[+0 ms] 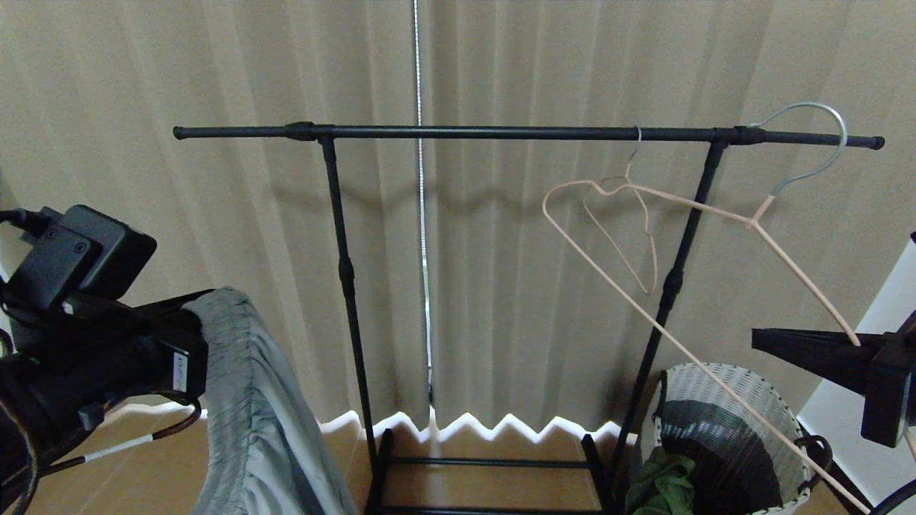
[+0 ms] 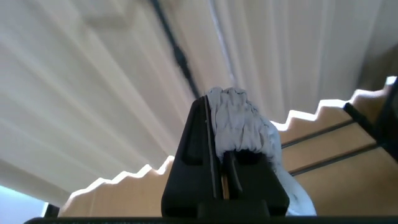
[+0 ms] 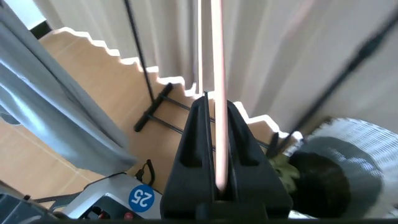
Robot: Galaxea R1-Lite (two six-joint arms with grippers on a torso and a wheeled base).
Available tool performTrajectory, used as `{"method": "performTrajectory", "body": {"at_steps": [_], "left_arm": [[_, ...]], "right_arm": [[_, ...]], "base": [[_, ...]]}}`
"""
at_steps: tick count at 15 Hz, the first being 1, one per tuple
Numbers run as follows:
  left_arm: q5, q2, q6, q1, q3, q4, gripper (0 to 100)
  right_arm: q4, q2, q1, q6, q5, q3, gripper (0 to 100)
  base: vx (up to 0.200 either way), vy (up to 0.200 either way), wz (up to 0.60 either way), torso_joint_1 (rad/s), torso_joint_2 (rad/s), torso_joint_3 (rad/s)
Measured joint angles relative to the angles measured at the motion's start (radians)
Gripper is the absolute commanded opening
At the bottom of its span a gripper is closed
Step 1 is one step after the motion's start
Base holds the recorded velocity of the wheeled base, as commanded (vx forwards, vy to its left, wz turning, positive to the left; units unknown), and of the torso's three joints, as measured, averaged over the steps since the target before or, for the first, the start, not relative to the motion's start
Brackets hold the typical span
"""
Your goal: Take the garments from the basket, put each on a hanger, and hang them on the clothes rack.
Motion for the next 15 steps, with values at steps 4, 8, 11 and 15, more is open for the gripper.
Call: {"method": "performTrajectory", "body": {"at_steps": [4,8,11,15], "left_arm": [[0.000,0.002,-0.004,-0.001,0.001,-0.023,0],[0.003,0.020,-0.007,-0.006,-0.014,-0.018,0],[0.012,0.061,-0.018,-0.011,-0.027,-0.015,0],[0.071,0.144,-0.119,-0.036,-0.113,-0.015,0]], "right_arm": [[0.000,0.002,0.004,-0.003,-0.002,0.014,0],[0.001,0.006,0.043,-0.002,-0.001,0.021,0],[0.001,0.007,0.079,0.000,0.000,0.053,0],[-0.001,0.014,0.115,0.003,0.018,0.071,0]], "base": [[0.000,0.000,0.00,0.000,0.00,0.000],[0.000,0.000,0.00,0.000,0.00,0.000],[0.000,0.000,0.00,0.000,0.00,0.000],[0.000,0.000,0.00,0.000,0.00,0.000]]}}
